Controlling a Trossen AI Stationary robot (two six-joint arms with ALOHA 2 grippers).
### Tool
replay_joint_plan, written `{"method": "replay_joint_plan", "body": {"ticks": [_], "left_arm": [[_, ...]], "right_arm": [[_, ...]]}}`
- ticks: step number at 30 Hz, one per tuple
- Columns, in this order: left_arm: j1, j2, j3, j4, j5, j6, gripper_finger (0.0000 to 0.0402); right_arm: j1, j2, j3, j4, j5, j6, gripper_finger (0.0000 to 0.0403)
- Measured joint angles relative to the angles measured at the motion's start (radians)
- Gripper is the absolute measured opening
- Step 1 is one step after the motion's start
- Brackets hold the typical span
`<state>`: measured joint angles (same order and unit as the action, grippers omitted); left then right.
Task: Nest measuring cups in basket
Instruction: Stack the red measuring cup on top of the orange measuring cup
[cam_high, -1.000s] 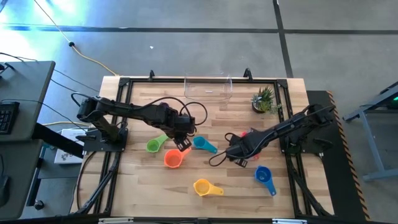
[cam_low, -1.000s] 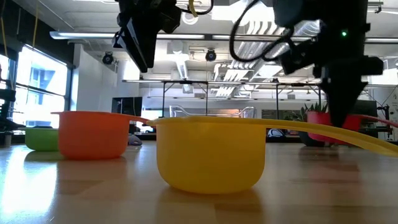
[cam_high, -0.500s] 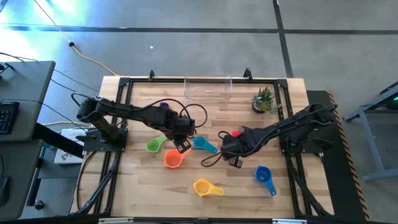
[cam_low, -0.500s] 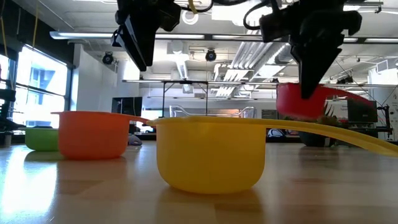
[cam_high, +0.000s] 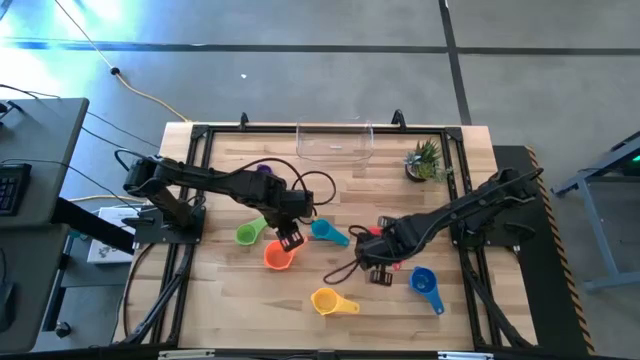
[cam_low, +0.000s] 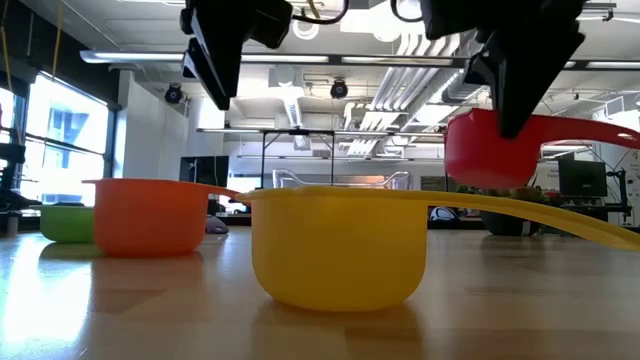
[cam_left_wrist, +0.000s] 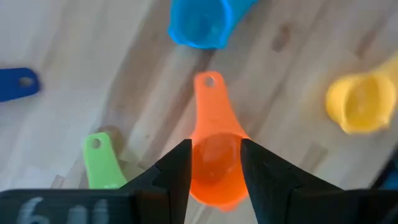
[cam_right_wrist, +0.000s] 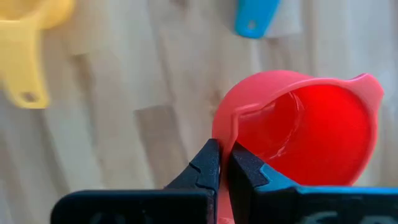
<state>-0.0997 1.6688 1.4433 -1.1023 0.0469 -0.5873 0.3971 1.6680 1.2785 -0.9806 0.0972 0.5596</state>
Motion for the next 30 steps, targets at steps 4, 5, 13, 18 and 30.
{"method": "replay_joint_plan", "body": {"ticks": [4, 5, 13, 18, 30], "left_arm": [[-0.014, 0.000, 0.000, 0.000, 0.036, 0.038, 0.0156], [-0.018, 0.000, 0.000, 0.001, 0.036, 0.040, 0.0162], [-0.062, 0.000, -0.001, 0.108, 0.036, 0.016, 0.0185], [-0.098, 0.000, -0.001, 0.198, 0.037, 0.000, 0.0186], [-0.132, 0.000, -0.001, 0.306, 0.037, -0.005, 0.0186]], "right_arm": [[0.050, 0.001, 0.000, 0.068, 0.013, 0.000, 0.0005], [0.064, 0.004, 0.000, 0.080, 0.026, -0.001, 0.0005], [0.153, 0.086, 0.000, 0.133, 0.047, 0.075, 0.0005], [0.181, 0.132, 0.000, 0.132, 0.039, 0.168, 0.0005], [0.156, 0.147, 0.000, 0.133, 0.000, 0.220, 0.0005]]}}
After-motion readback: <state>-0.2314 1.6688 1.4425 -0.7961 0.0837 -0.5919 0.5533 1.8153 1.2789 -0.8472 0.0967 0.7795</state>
